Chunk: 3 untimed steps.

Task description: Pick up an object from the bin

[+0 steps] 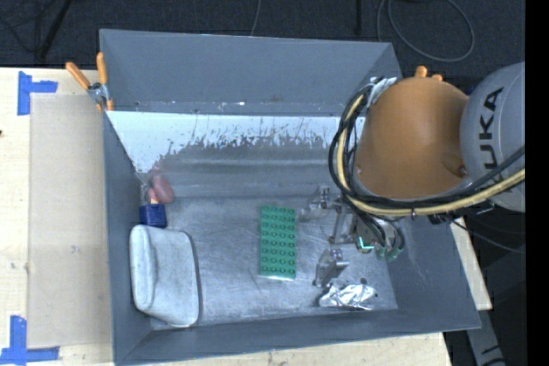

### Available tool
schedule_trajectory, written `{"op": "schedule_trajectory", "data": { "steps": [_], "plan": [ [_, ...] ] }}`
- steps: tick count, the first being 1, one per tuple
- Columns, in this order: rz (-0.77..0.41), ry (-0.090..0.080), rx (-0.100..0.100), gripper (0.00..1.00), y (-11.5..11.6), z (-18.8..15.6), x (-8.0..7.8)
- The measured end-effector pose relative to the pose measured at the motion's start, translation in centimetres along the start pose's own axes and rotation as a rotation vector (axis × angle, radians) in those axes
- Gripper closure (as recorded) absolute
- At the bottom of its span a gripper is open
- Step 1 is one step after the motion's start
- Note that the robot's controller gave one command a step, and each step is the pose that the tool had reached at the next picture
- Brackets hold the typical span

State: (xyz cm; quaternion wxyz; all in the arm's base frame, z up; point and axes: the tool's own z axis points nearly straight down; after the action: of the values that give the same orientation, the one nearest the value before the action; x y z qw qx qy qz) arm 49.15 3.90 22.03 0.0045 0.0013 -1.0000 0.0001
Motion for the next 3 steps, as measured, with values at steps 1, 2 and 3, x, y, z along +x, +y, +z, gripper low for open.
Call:
{"op": "schedule_trajectory", "data": {
  "steps": [1,2,3],
  "plan": [
    [-0.023,-0.008,-0.001,0.00,5.5,14.3,-2.4],
    [-0.481,-0.024,0.003,0.00,0.4,13.9,0.9],
    [-0.615,-0.012,0.003,0.00,-1.0,12.0,1.8]
  ]
}}
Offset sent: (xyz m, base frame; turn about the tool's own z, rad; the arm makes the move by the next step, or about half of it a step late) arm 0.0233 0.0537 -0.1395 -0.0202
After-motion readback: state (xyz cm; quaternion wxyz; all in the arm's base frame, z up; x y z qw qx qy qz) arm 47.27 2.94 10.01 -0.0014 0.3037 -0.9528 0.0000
